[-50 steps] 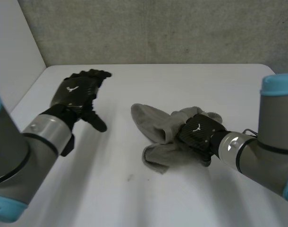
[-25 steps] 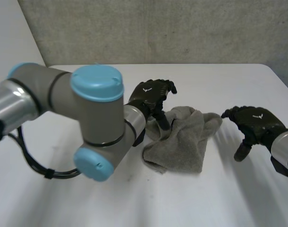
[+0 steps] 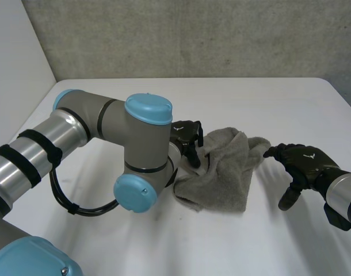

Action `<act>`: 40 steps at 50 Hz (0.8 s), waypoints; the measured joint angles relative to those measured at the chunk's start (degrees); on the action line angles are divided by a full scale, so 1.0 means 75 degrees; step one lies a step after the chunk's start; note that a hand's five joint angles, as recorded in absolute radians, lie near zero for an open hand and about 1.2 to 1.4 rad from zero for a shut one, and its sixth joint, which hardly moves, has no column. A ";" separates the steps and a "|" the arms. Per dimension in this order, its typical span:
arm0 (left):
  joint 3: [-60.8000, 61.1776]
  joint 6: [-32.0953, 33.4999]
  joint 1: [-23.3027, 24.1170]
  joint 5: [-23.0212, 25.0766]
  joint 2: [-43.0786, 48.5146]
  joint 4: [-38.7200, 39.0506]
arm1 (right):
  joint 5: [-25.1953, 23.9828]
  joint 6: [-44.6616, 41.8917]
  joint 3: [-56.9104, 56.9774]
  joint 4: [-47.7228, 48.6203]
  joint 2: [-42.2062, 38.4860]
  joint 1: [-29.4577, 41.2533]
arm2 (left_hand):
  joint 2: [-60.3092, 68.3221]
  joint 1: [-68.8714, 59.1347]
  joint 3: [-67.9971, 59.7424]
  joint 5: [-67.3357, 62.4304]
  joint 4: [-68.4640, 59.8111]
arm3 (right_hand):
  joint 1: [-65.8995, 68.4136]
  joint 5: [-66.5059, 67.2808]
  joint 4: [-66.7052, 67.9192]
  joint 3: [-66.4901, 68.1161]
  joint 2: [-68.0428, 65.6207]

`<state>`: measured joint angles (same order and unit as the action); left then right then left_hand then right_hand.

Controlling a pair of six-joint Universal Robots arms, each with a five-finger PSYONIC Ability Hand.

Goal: Fold the towel.

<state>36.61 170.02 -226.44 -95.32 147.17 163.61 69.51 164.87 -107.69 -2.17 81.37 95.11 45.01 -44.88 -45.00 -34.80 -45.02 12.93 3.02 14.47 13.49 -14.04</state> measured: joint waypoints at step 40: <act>-0.0029 0.0291 -0.0004 -0.0436 0.0194 -0.0092 | -0.0013 0.3115 0.1024 0.0661 -0.2027 0.1431 | 0.3204 -0.2934 -0.3186 -0.3080 -0.3211 | 0.8236 0.8445 0.8285 0.8354 -0.8310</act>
<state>36.40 172.21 -226.47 -98.59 148.63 162.92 69.41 188.23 -100.01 2.79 66.16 105.84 69.04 -66.89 -68.89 -57.90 -69.10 74.70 66.36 76.60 76.14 -76.36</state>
